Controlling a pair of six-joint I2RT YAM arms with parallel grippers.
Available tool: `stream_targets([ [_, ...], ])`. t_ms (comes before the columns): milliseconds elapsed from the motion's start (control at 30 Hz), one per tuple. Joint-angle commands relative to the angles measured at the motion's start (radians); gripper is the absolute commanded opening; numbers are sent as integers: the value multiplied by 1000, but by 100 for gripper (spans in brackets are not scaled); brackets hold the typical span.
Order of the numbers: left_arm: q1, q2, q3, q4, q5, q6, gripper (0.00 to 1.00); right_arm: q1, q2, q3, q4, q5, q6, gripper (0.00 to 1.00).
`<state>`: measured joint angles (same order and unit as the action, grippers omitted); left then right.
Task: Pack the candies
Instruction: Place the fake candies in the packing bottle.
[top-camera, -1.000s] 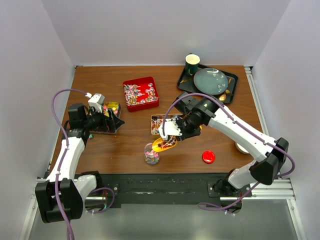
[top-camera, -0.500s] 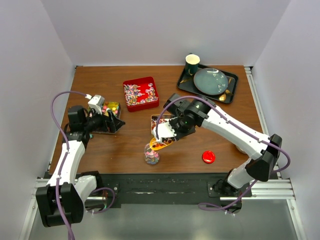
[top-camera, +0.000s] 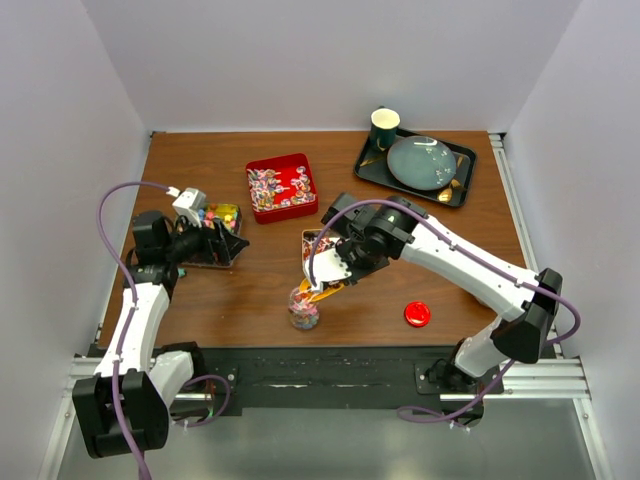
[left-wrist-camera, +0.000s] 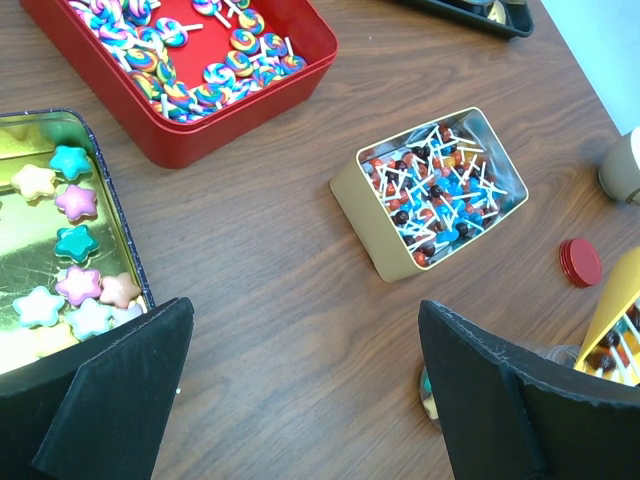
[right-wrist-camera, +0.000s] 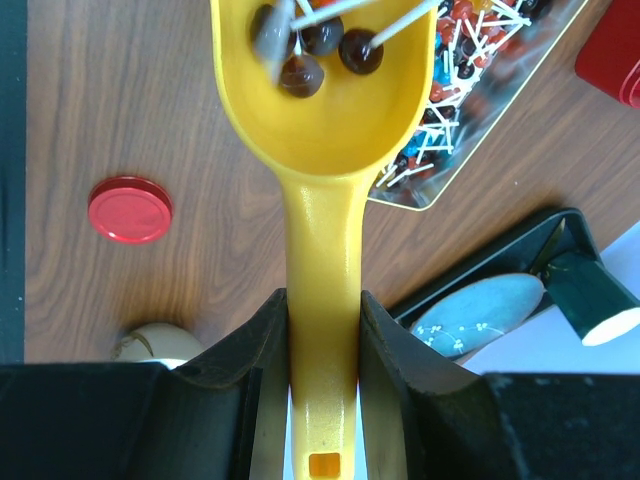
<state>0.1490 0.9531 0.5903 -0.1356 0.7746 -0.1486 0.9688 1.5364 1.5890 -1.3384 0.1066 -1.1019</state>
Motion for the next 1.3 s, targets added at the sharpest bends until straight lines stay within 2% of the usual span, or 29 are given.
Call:
stream_targets([
  [0,12,-20,-12,41,23,-22,100,18,-13,37,-105,62,-19,0],
  [1267,15,-27,-17,91,52,-43,100,100,7,94,-193,254,-39,0],
])
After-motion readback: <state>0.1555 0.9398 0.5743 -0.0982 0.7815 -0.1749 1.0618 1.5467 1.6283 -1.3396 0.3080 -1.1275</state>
